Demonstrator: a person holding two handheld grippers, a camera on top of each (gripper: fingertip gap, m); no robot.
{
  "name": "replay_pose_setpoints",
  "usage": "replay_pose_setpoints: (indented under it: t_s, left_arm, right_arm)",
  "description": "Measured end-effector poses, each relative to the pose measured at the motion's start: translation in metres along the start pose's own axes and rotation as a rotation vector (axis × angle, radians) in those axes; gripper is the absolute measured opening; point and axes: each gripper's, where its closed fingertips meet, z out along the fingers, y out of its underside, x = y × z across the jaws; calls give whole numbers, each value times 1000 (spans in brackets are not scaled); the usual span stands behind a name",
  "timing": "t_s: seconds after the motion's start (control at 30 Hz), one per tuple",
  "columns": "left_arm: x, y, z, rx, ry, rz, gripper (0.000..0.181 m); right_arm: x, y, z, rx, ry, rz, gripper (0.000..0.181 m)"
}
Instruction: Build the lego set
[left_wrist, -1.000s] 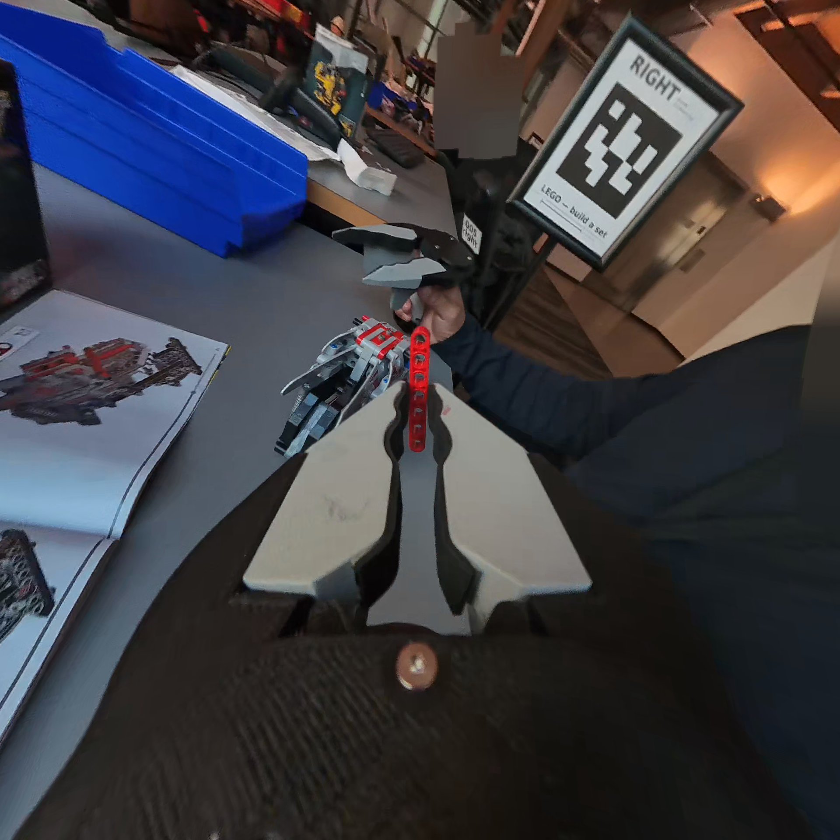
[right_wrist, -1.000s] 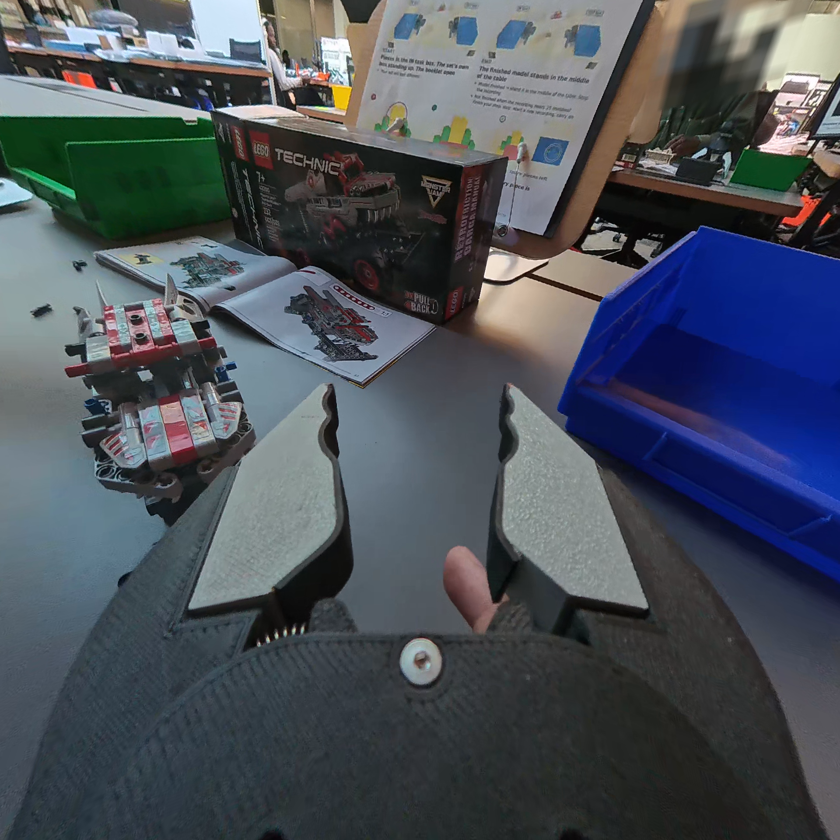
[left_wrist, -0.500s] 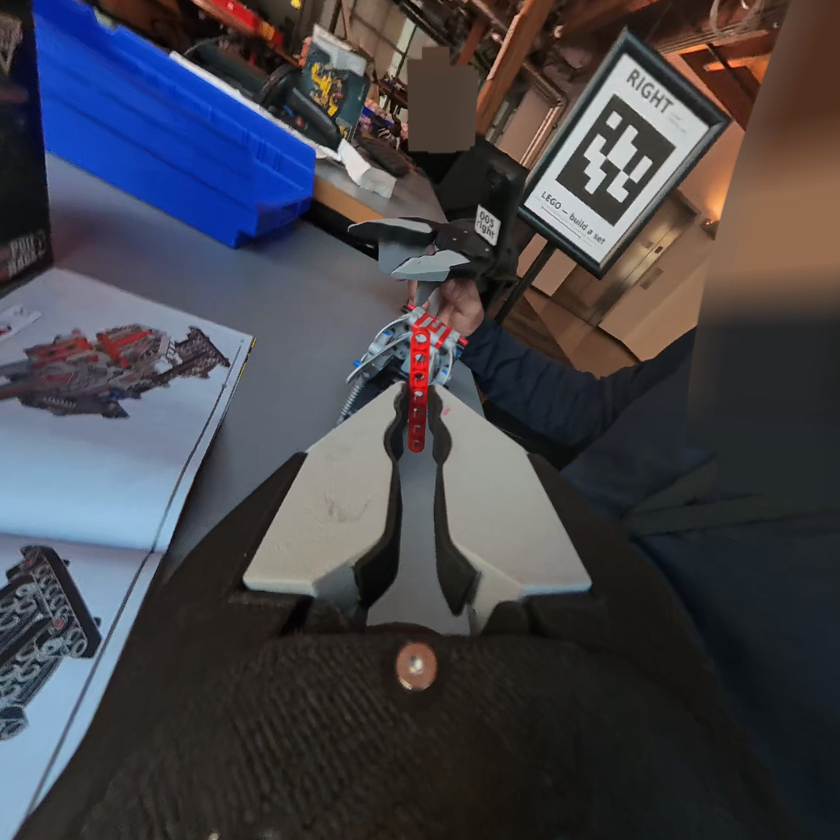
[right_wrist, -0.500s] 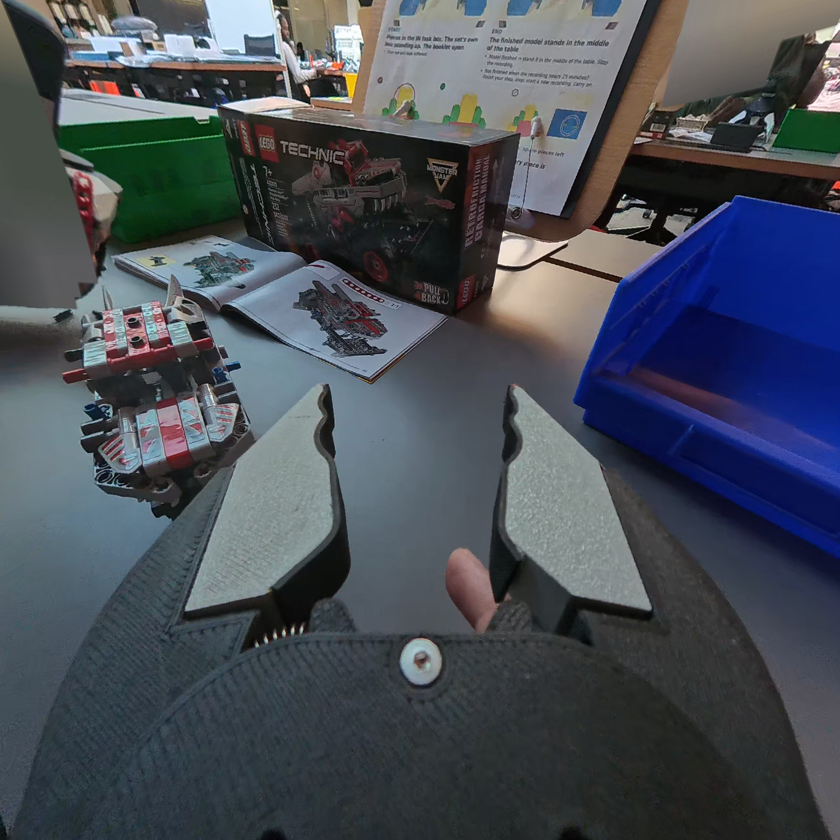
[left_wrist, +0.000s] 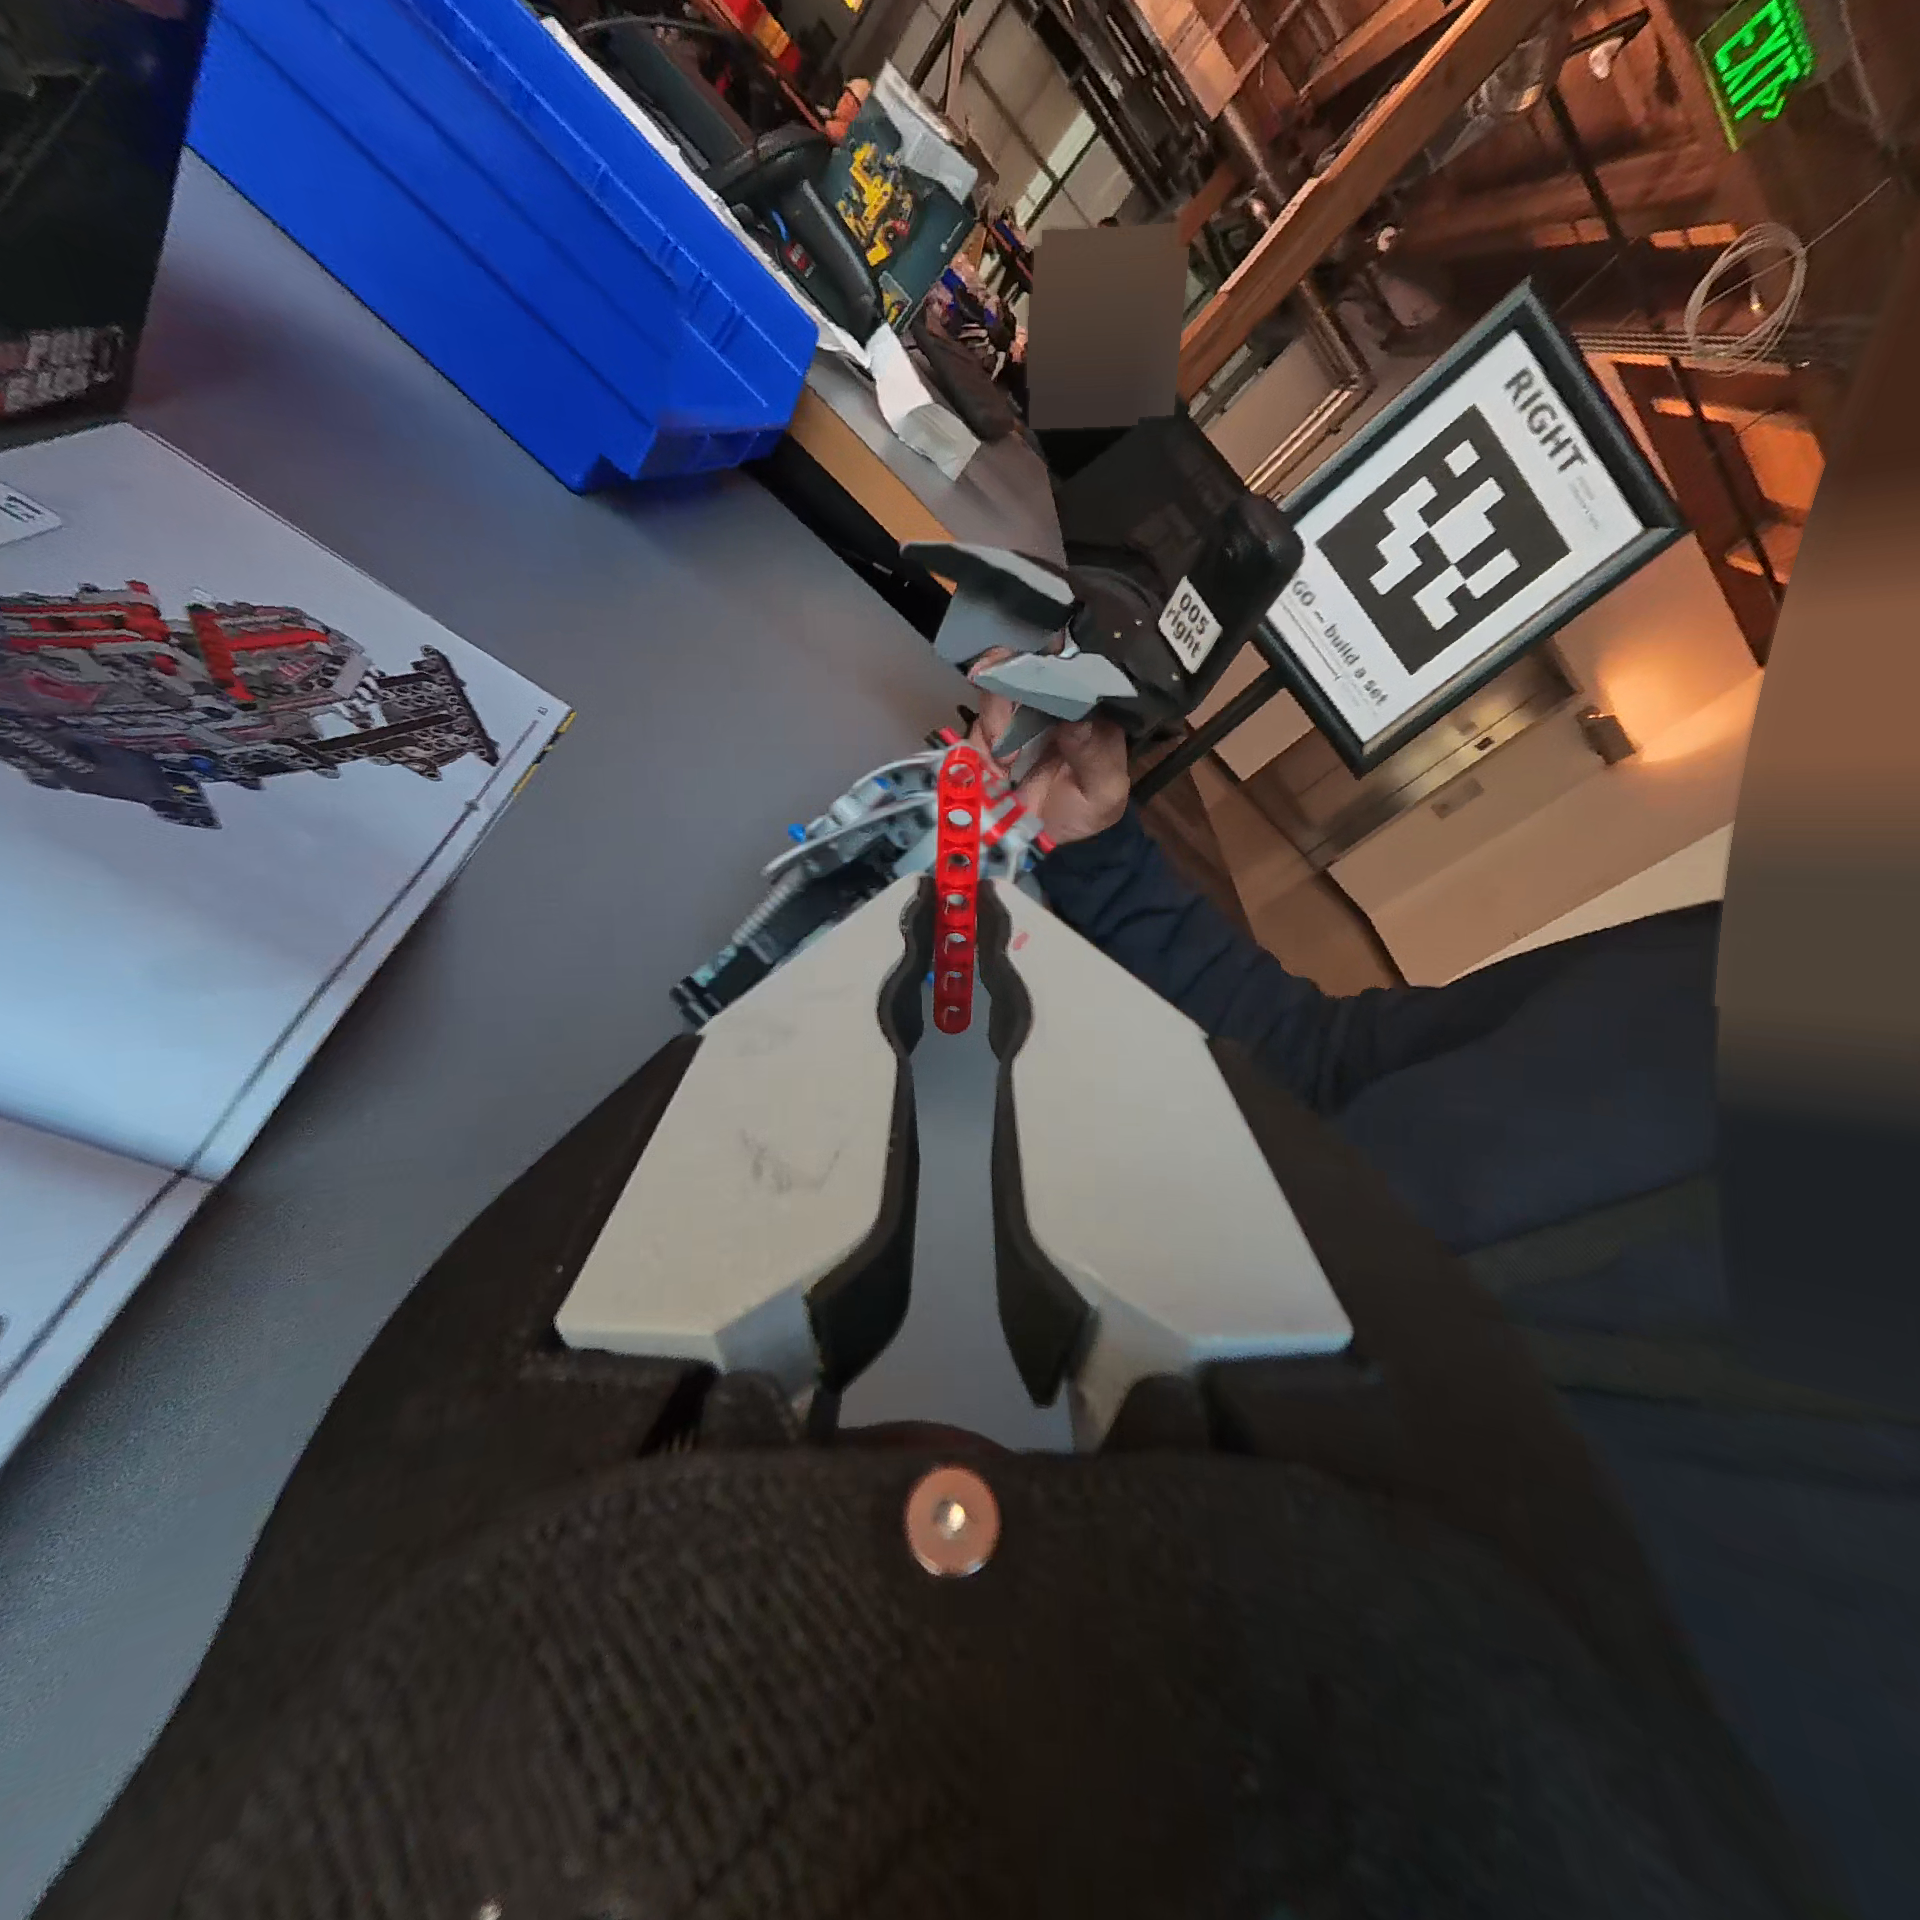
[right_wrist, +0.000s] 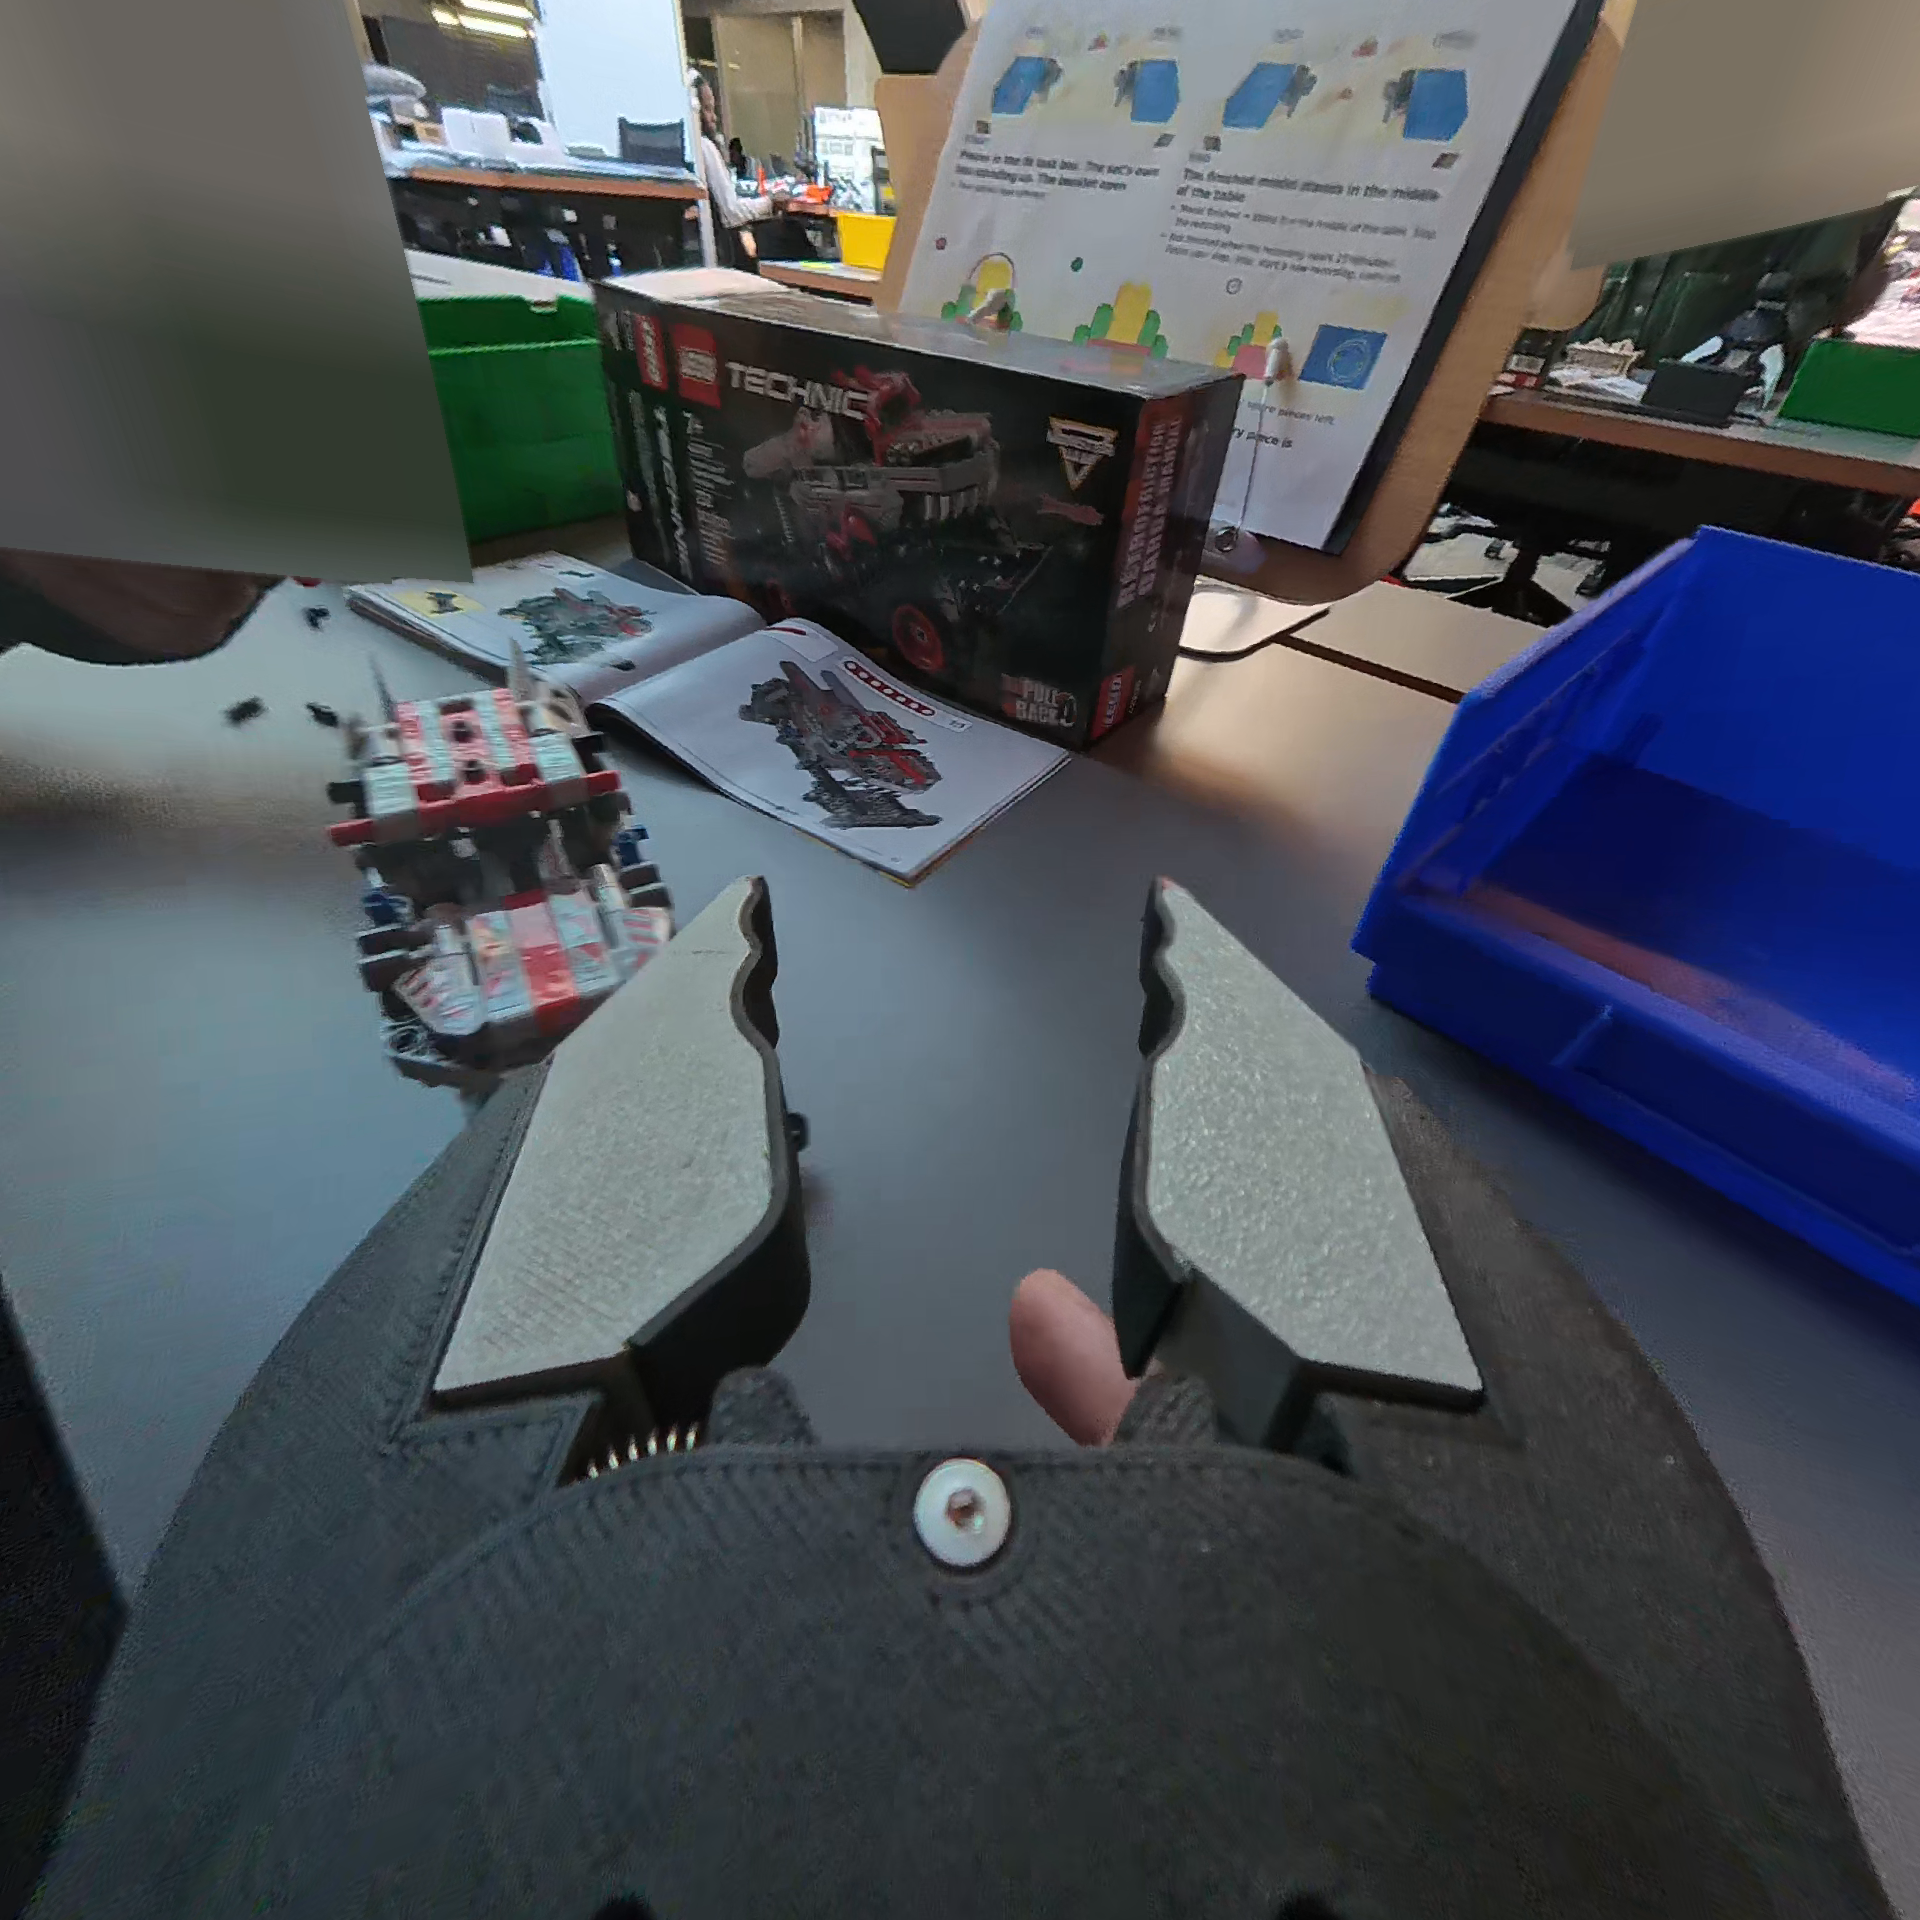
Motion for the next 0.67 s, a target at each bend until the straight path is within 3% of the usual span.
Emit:
replay_pose_setpoints:
  t_s: [0.3,0.47,0.67]
  left_arm:
    - [49,33,27,-33,14,-81,4]
    - [67,61,60,-94,60,-189,5]
    - [81,77,70,-103,171,-376,4]
  right_arm:
    - [-115,-49,-41,19,-204,-118,62]
    - [-183,-40,-20,-129,-271,-281,76]
    - [-202,-25,0,-215,-193,-608,74]
